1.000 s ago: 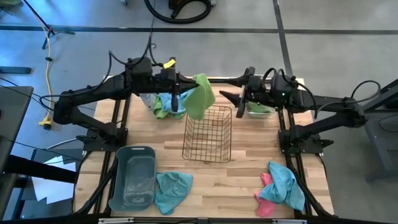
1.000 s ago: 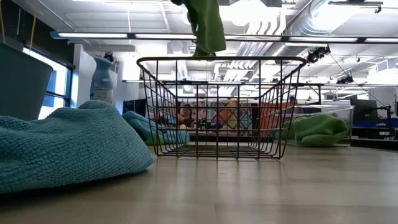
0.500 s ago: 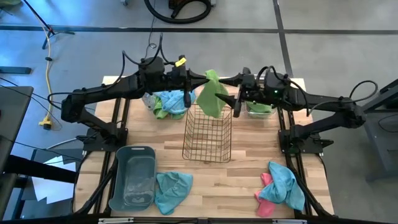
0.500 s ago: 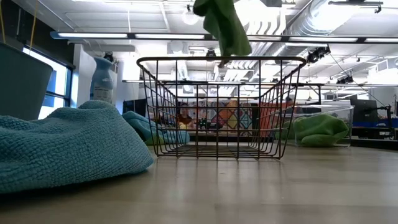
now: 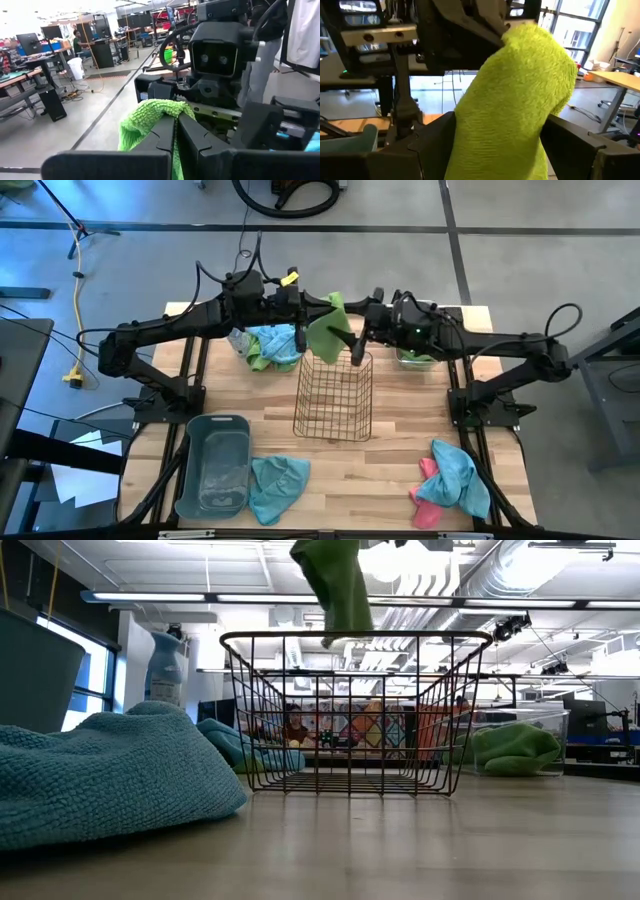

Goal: Sort microfiber towel by color & place in baskets
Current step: Put the bottom green microfiber cloth into the transparent bin

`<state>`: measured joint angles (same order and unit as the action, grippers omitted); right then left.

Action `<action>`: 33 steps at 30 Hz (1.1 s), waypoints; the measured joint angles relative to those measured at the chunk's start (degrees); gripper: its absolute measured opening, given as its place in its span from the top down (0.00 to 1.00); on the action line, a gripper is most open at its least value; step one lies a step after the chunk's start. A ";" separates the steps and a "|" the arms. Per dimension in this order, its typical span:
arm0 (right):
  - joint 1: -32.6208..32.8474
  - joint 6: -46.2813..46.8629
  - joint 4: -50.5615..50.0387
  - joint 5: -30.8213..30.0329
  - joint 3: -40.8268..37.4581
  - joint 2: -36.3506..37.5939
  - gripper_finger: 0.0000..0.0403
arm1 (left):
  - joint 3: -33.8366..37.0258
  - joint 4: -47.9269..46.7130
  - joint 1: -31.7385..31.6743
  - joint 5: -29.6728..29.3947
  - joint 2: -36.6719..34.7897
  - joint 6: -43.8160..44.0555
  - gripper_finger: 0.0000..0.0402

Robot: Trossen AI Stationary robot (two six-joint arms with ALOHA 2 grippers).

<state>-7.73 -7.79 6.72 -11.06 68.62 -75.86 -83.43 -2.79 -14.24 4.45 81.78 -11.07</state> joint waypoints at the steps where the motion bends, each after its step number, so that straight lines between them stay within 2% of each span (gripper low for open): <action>1: 0.00 0.02 0.62 0.19 0.00 -0.24 0.31 | 0.00 0.10 0.00 0.27 0.00 0.01 1.00; 5: 0.00 0.22 1.87 1.06 0.00 -0.82 0.32 | 0.00 0.08 0.00 1.68 0.00 0.06 1.00; 8: 0.00 1.52 1.84 1.07 0.00 -1.08 0.39 | 0.01 0.07 0.00 3.39 0.00 0.30 1.00; 11: 0.00 4.60 1.75 1.10 0.00 -1.08 0.56 | 0.02 0.18 0.00 3.59 0.00 0.33 1.00; 14: 0.00 5.38 1.77 1.15 0.00 -1.08 0.84 | 0.00 0.93 0.00 3.60 0.00 1.30 1.00; 15: -0.15 5.37 1.83 1.18 0.00 -1.08 0.91 | 0.00 1.11 0.00 3.61 0.00 1.99 1.00; 16: -0.25 5.43 1.86 1.49 0.00 -1.08 0.95 | 0.00 1.12 0.00 3.60 0.00 3.01 0.99; 20: -0.97 7.40 1.44 3.80 0.00 -0.69 0.94 | 0.01 0.90 -0.14 3.61 -0.38 6.36 0.92; 24: -2.77 6.62 -4.06 3.85 0.00 2.44 0.98 | -0.09 -1.77 -0.85 3.25 -3.77 6.41 0.77; 26: -4.23 6.51 -8.21 2.94 0.00 4.70 0.98 | -0.14 -6.80 -1.30 0.18 -6.04 4.97 0.69; 30: -7.30 6.50 -20.67 0.53 0.00 10.45 0.99 | -0.07 -20.70 -2.18 -10.48 -10.93 0.91 0.56; 33: -9.87 6.85 -30.89 -0.01 -0.02 13.87 0.99 | 1.14 -26.04 -3.53 -12.44 -14.31 1.98 0.50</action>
<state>-17.60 -0.94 -24.17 -11.07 68.60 -61.99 -82.29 -28.83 -17.77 -7.99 67.47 -9.09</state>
